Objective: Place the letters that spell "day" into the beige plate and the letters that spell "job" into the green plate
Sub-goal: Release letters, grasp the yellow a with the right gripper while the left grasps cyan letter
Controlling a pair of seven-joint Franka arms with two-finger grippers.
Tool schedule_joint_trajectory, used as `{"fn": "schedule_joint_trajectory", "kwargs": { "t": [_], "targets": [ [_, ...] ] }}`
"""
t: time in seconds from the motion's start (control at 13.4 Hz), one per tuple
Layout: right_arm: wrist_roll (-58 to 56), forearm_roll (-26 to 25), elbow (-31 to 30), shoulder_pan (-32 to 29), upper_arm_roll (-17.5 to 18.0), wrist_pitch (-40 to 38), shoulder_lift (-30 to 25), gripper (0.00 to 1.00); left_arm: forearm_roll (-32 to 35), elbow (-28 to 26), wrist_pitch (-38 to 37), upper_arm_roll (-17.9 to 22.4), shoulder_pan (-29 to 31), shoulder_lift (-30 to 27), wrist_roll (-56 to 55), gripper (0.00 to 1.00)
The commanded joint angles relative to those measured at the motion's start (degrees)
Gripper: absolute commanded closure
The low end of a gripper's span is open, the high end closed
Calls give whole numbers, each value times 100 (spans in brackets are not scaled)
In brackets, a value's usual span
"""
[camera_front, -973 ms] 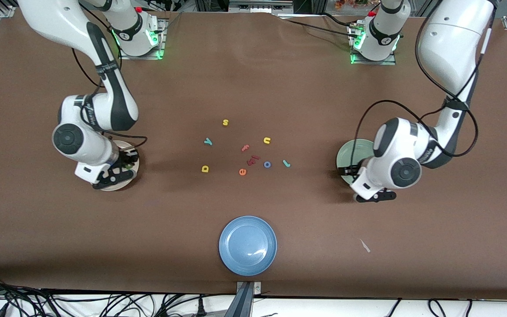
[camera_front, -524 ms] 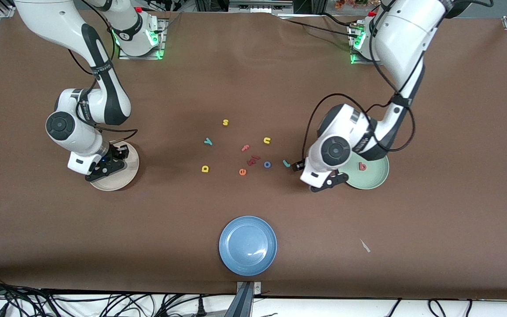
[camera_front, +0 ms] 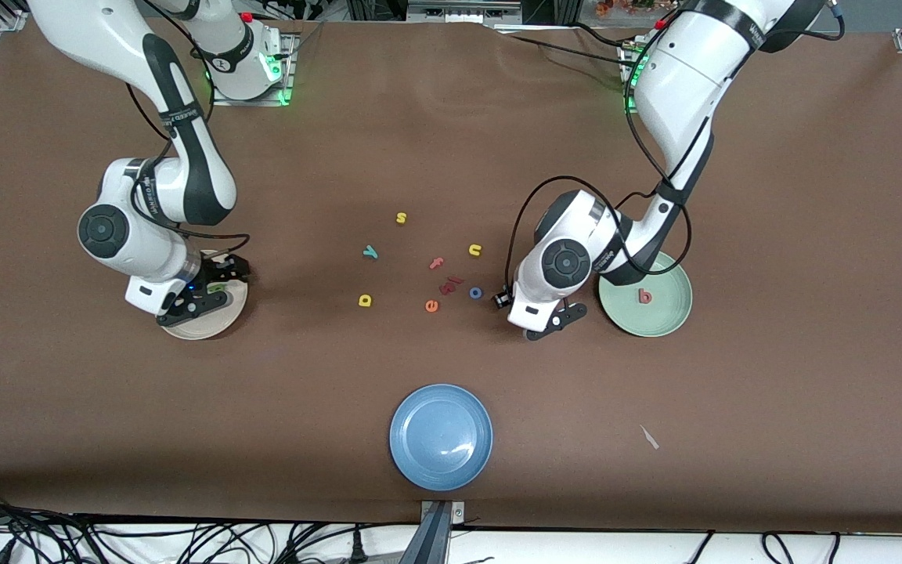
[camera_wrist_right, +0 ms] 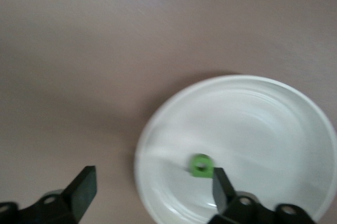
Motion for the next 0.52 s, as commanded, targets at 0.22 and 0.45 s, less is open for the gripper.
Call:
{"fn": "schedule_joint_trajectory", "kwargs": {
  "t": [0.22,0.45],
  "targets": [
    [2018,196,398,59,829,74,279,0,-120,94,-10,53,-259,156,-369,54],
    [3213,178,960,497,936,189,736,0,-50,94,8,53,-233,262,-272,98]
  ]
}}
